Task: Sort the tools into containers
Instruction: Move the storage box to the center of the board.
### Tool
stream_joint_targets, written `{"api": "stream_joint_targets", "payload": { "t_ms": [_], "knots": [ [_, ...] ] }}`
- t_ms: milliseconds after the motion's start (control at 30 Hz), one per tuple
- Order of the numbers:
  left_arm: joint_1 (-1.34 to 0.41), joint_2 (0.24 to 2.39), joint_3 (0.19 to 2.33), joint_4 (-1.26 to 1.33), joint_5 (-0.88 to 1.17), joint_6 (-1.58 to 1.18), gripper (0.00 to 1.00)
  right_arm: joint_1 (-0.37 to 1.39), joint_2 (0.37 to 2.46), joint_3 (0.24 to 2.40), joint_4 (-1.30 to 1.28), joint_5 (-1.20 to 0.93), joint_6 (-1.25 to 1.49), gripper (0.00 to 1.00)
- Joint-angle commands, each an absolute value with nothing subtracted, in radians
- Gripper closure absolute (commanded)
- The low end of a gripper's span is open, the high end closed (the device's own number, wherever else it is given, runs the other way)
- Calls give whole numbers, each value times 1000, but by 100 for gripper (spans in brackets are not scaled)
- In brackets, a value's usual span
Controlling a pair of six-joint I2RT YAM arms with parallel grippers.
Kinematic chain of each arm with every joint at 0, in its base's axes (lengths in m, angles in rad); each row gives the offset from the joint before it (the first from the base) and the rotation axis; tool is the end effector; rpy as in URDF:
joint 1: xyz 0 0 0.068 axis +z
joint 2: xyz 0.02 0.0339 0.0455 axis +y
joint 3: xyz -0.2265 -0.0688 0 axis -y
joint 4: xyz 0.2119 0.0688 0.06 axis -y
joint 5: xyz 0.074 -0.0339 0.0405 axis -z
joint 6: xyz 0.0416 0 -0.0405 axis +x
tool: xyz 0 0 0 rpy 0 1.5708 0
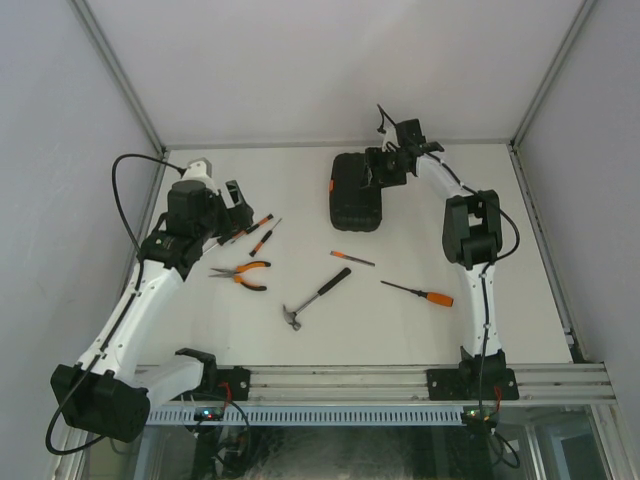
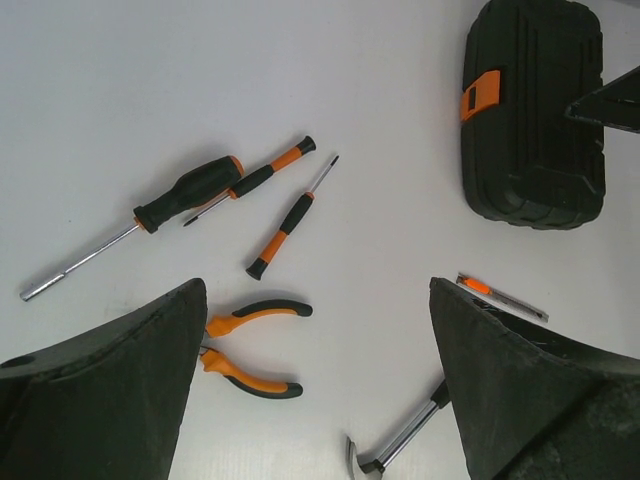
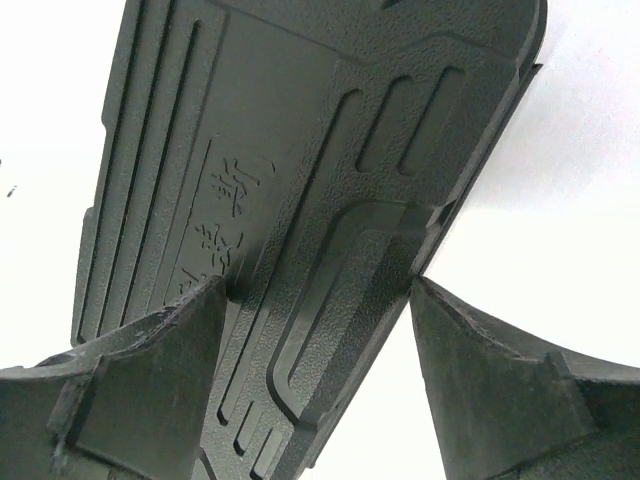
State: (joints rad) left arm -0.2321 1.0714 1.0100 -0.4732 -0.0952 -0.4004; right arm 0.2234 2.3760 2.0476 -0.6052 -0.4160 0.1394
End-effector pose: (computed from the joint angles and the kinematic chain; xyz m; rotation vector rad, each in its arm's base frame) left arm 0.2209 -0.0481 0.3004 -0.2349 2.1020 -0.2791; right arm 0.4545 0.1205 0.1688 -0.2799 2.4996 0.6702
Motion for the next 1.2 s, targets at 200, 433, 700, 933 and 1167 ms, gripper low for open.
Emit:
{"api": "stream_joint_targets", "payload": {
  "t_ms": [200,433,700,933,1167],
  "knots": [
    [-224,1054,991,-423,-52,-380,6,266,2262,1872,-748,-267,3,33],
    [-224,1059,991,-423,-48,-380,6,230,2159,1709,-691,-209,47,33],
    [-222,1067,990,-423,-45,-383,7,152,2102,1635,-661,-173,93,33],
    [-222,1070,991,-423,-48,-381,7,127,2042,1634,-633,-151,111,29],
    [-217,1072,990,-412,-30,-389,9,121,1922,1553,-466,-191,182,18]
  ]
}}
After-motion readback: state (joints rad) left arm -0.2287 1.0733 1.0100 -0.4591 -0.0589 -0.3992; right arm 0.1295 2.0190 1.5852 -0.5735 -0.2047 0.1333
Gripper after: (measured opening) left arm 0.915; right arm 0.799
